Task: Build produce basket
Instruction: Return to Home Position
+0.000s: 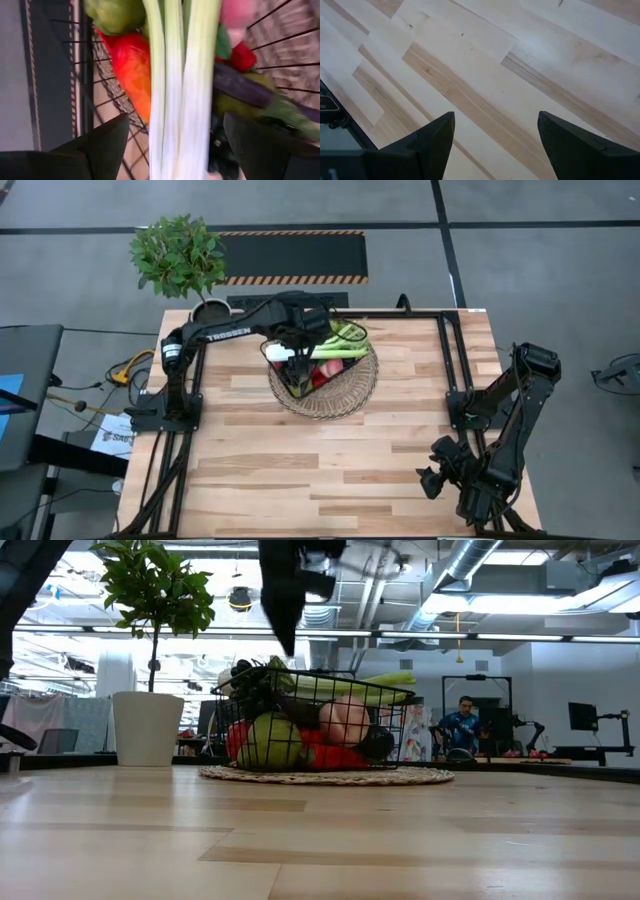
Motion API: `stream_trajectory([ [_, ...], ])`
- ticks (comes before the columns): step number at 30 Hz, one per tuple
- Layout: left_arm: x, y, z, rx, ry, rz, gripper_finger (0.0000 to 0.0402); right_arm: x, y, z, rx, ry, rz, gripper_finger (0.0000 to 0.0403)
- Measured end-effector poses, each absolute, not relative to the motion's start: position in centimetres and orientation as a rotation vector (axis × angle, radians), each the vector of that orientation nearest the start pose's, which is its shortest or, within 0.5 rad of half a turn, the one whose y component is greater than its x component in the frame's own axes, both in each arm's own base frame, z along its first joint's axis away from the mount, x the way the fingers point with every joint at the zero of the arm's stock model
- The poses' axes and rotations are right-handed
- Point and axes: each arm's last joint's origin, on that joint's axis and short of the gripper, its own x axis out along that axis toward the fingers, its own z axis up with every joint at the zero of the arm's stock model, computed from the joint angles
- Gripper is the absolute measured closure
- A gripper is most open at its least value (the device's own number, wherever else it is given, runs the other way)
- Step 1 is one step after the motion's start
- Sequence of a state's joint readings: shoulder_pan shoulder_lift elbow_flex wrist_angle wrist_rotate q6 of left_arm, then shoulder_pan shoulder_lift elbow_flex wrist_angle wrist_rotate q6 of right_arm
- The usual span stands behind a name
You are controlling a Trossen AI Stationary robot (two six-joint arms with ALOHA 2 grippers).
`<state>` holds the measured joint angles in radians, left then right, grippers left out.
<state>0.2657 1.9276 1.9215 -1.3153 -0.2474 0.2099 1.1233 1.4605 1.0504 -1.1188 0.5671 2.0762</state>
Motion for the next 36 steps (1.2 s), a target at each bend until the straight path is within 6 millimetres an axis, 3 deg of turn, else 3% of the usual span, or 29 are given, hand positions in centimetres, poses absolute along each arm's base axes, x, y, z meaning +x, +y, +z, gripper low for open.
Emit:
stream_trajectory([
  [5, 36.4, 8.7, 36.9, 0.089, 1.237, 0.312, 0.0090, 12.0, 21.2, 23.1, 0.708, 0.853, -0.627, 0.0097],
  [10, 35.5, 6.0, 43.4, -0.034, 0.941, 0.367, 0.0090, 12.5, 20.4, 24.0, 0.681, 0.818, -0.597, 0.0097],
  [13, 34.0, 4.1, 45.9, -0.120, 0.752, 0.295, 0.0090, 13.0, 19.3, 25.6, 0.661, 0.791, -0.567, 0.0097],
  [17, 30.5, 1.6, 50.4, -0.212, 0.521, 0.152, 0.0090, 13.7, 16.8, 29.7, 0.592, 0.707, -0.508, 0.0097],
  [24, 24.1, -0.5, 54.0, -0.265, 0.391, 0.089, 0.0090, 13.4, 11.6, 37.1, 0.337, 0.513, -0.390, 0.0097],
  [29, 21.6, -1.7, 55.8, -0.153, 0.283, 0.002, 0.0090, 12.0, 7.5, 41.4, 0.277, 0.238, -0.539, 0.0097],
  [33, 18.9, -1.6, 56.6, -0.092, 0.243, -0.014, 0.0090, 9.5, 4.5, 42.9, 0.275, 0.137, -0.618, 0.0097],
  [36, 17.1, -1.4, 56.4, -0.069, 0.245, -0.005, 0.0090, 7.8, 2.9, 42.5, 0.296, 0.121, -0.634, 0.0097],
])
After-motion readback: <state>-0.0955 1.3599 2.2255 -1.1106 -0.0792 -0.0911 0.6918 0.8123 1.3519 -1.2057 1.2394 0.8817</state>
